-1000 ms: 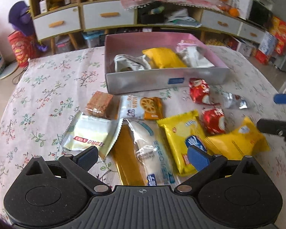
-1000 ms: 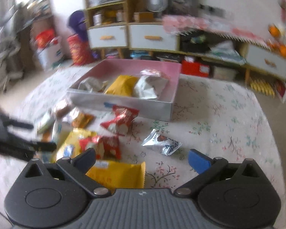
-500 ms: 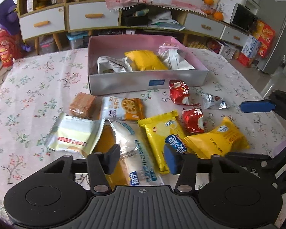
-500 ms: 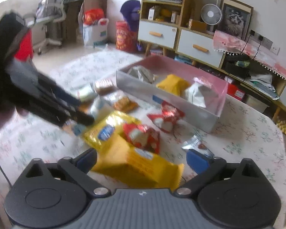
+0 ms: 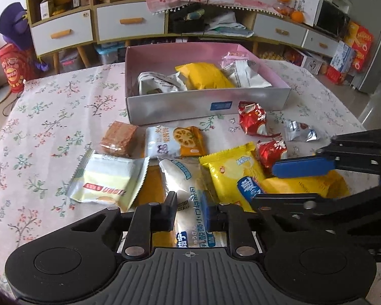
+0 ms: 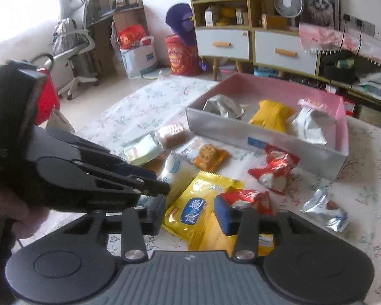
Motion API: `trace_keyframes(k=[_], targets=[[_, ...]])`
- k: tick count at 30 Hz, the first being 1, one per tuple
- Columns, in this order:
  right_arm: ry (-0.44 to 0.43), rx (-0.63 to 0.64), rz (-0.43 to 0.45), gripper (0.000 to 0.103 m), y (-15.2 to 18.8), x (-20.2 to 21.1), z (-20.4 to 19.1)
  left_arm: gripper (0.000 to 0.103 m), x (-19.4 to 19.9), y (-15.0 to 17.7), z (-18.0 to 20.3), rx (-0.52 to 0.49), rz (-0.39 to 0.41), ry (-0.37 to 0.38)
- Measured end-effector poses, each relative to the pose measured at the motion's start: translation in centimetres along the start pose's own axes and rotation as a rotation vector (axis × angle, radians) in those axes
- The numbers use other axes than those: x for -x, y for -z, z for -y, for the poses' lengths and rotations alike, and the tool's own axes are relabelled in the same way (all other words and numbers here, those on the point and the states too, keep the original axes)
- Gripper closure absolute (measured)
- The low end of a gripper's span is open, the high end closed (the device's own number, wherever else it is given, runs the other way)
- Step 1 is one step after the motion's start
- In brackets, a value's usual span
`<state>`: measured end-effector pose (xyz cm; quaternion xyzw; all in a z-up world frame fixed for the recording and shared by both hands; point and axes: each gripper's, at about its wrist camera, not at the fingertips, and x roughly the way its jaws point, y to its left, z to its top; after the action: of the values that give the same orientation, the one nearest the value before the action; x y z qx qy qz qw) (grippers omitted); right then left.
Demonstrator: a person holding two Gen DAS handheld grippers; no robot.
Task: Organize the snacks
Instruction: 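Grasp the white-and-blue bread bag with the left tool while the right tool grasps a yellow biscuit bag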
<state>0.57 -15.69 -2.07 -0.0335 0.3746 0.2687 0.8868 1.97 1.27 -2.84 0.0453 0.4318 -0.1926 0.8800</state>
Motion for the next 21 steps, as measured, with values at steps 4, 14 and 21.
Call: trace_keyframes(k=[4, 14, 21], targets=[[0.036, 0.036, -0.032, 0.075, 0.0, -1.1, -1.0, 0.085, 0.3, 0.1, -1.2, 0.022, -0.010, -0.021], [0.086, 0.029, -0.075, 0.053, 0.2, -3.5, -2.1, 0.082, 0.7, 0.0, -2.6, 0.076, 0.001, 0.009], [0.127, 0.061, -0.066, 0.068, 0.5, -3.9, -2.3, 0.080, 0.5, 0.0, -2.1, 0.048, 0.008, 0.022]])
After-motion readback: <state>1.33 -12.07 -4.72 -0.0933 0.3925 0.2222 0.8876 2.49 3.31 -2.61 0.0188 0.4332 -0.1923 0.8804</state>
